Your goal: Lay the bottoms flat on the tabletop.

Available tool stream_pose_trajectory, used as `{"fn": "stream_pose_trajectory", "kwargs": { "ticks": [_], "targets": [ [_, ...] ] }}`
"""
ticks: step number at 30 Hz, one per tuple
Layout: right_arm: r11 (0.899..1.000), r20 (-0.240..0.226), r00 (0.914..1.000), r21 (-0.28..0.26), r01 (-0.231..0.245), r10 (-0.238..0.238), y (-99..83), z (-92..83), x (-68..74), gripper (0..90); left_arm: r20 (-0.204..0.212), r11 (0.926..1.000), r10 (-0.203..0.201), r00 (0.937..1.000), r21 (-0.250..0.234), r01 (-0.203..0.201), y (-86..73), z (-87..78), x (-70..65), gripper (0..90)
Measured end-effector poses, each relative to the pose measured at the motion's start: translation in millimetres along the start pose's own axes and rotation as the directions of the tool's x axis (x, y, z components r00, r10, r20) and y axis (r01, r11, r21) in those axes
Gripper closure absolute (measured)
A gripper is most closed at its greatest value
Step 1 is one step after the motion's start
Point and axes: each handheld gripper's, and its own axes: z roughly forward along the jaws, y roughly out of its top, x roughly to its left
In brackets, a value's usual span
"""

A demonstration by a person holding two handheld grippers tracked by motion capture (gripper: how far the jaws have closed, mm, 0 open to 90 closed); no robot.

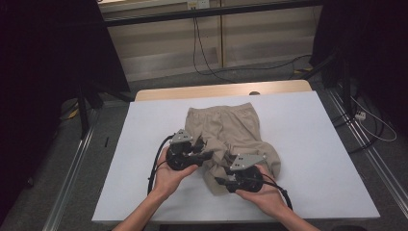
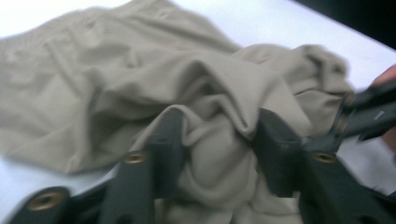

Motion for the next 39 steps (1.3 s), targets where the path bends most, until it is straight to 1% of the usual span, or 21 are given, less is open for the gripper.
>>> {"fn": "stream_pose_trajectory", "kwargs": {
  "ticks": [2,6,8,10,12,14,15,17,18,22,23,24,25,27,28,29,30,33,36,38,39],
  "targets": [
    [0.999,-0.005,0.9994,-0.024,-0.034,0.034,2.4,-2.6,-6.3,54.9,-0.005,0.9997,-0.01,0.9999,-0.021,0.01,-1.0,-1.6,4.2,52.1],
    [0.998,0.03,0.9995,-0.058,-0.007,0.009,9.1,-6.1,-8.4,53.6,-0.036,0.9987,-0.026,0.999,-0.044,0.025,-0.2,-11.1,12.0,47.3],
    [0.997,0.027,0.9996,-0.079,0.014,-0.012,12.7,-7.6,-7.3,62.9,-0.063,0.9984,-0.018,0.9978,-0.054,0.015,-0.2,-16.8,15.0,43.9],
    [0.996,0.012,0.9993,-0.085,0.036,-0.035,16.5,-6.2,-5.8,66.1,-0.082,0.9974,-0.032,0.9961,-0.067,0.026,-0.6,-20.0,18.9,35.7],
    [0.995,-0.007,0.998,-0.078,0.061,-0.062,19.3,-0.6,-4.2,66.9,-0.122,0.9985,-0.021,0.9924,-0.053,0.014,-1.7,-20.0,22.2,36.8],
    [0.995,-0.009,0.9969,-0.057,0.077,-0.078,21.7,9.6,-3.5,58.5,-0.123,0.9988,-0.031,0.9919,-0.041,0.026,-3.3,-17.3,26.3,36.6],
    [0.995,-0.001,0.9954,-0.033,0.096,-0.096,22.8,16.7,-3.2,50.9,-0.127,0.9988,-0.036,0.9913,-0.038,0.031,-4.2,-15.4,28.1,36.6],
    [0.993,0.024,0.9929,0.004,0.116,-0.116,24.1,29.9,-3.7,43.3,-0.133,0.9981,-0.054,0.9897,-0.038,0.049,-6.1,-11.8,31.2,36.6],
    [0.995,0.009,0.9949,0.004,0.1,-0.1,26.3,39.6,-6.1,35.8,-0.141,0.9979,-0.061,0.9881,-0.031,0.057,-6.9,-10.5,33.2,36.6],
    [0.996,-0.03,0.9957,0.013,0.089,-0.088,27.9,51.6,-9.3,28.0,-0.159,0.9977,-0.068,0.9849,-0.013,0.067,-11.6,-7.4,40.2,35.5],
    [0.996,-0.011,0.9958,0.018,0.091,-0.091,26.6,54.9,-10.0,29.7,-0.164,0.9977,-0.068,0.9842,-0.008,0.067,-13.1,-6.5,41.4,34.9],
    [0.995,0.008,0.9963,0.056,0.085,-0.086,22.9,62.2,-12.0,32.0,-0.165,0.9981,-0.059,0.9845,0.008,0.062,-14.3,-5.8,42.4,33.4],
    [0.995,0.008,0.9963,0.056,0.085,-0.086,22.9,62.2,-12.0,32.0,-0.167,0.9979,-0.061,0.9842,0.014,0.064,-15.5,-4.7,42.3,33.4],
    [0.992,0.053,0.9959,0.106,0.067,-0.073,18.2,68.2,-14.7,48.3,-0.167,0.9981,-0.052,0.9846,0.023,0.056,-17.1,-3.3,41.0,32.3],
    [0.993,0.06,0.9961,0.1,0.058,-0.064,18.6,67.6,-15.0,56.3,-0.165,0.9983,-0.046,0.9853,0.028,0.051,-17.3,-3.1,40.3,32.3],
    [0.992,0.077,0.994,0.102,0.07,-0.078,18.6,66.5,-15.0,69.0,-0.155,0.9983,-0.044,0.987,0.032,0.049,-17.6,-3.2,39.8,32.2],
    [0.992,0.086,0.9923,0.097,0.08,-0.089,17.4,64.8,-14.9,75.6,-0.15,0.9985,-0.042,0.9878,0.028,0.047,-18.0,-3.3,39.3,31.8],
    [0.994,0.031,0.998,0.094,0.052,-0.055,14.4,57.7,-12.2,81.2,-0.139,0.9984,-0.04,0.9895,0.033,0.045,-19.5,-4.8,37.7,31.1],
    [0.995,-0.045,0.9982,0.085,0.044,-0.04,12.1,46.4,-3.2,82.0,-0.113,0.9976,-0.058,0.9919,0.031,0.062,-21.0,-8.4,36.2,32.1],
    [0.995,-0.086,0.9953,0.081,0.052,-0.045,10.0,38.1,4.9,82.1,-0.056,0.9952,-0.093,0.9941,0.025,0.094,-23.4,-9.9,34.2,39.1],
    [0.995,-0.099,0.9939,0.077,0.057,-0.049,8.8,34.5,8.9,82.1,-0.05,0.9958,-0.085,0.9951,0.029,0.087,-24.9,-9.9,31.4,42.9]
  ]
}}
